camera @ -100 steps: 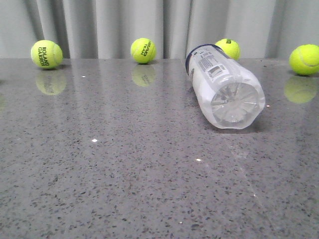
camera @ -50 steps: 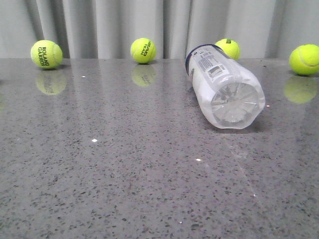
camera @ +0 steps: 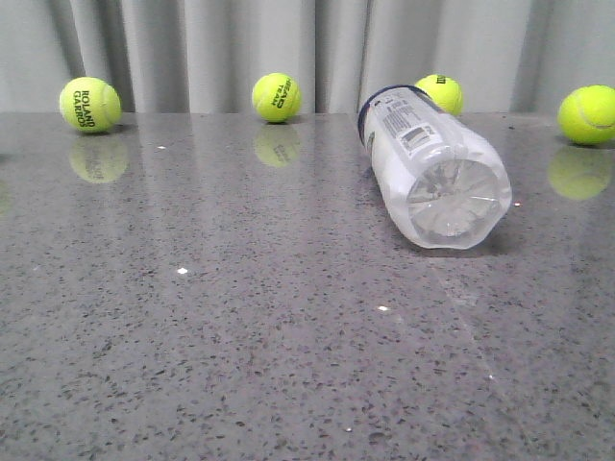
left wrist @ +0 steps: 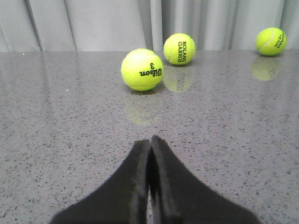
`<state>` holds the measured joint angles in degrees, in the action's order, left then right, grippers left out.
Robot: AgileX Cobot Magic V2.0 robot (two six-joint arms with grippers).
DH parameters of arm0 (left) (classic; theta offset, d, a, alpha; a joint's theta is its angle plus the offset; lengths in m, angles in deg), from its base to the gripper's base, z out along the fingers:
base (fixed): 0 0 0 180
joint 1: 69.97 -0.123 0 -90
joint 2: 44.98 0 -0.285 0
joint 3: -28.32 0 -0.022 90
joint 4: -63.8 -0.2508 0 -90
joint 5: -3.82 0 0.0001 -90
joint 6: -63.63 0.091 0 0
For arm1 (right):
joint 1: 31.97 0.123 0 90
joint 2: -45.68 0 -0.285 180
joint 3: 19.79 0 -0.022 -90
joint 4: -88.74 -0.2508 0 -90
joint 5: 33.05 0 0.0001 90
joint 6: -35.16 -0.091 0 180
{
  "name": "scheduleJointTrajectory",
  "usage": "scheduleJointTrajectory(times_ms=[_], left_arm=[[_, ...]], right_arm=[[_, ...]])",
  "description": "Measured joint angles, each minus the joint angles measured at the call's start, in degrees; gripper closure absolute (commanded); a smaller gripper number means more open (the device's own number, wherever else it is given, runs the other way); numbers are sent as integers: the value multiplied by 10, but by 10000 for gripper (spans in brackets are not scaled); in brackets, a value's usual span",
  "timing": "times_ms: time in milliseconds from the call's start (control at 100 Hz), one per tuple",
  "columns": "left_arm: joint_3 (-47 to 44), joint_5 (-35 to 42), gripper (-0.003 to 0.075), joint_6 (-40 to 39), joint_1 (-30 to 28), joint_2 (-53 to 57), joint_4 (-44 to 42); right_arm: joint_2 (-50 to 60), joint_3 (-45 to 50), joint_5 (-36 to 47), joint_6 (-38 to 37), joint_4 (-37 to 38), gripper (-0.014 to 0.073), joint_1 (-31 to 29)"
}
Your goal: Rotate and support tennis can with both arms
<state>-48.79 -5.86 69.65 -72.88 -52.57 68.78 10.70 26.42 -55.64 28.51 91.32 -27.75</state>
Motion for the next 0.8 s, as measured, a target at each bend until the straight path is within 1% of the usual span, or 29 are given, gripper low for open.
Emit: scheduleJointTrajectory(times_ms=[120,180,330,460,610,800], left_arm=[[0,0,740,0,0,0,0],[0,0,740,0,0,0,0],[0,0,740,0,0,0,0],[0,0,740,0,0,0,0],[0,0,740,0,0,0,0],[0,0,740,0,0,0,0]], right_arm=[[-2,-7,1,0,0,-50,0],[-9,-22,-10,0,0,-50,0],[-48,-76,-74,0,-3,-50,0],[-104,-138,-127,0,-8,-50,3],[-176,-209,-190,0,-26,-50,30],[-287,-301,-258,0,-48,-50,87]])
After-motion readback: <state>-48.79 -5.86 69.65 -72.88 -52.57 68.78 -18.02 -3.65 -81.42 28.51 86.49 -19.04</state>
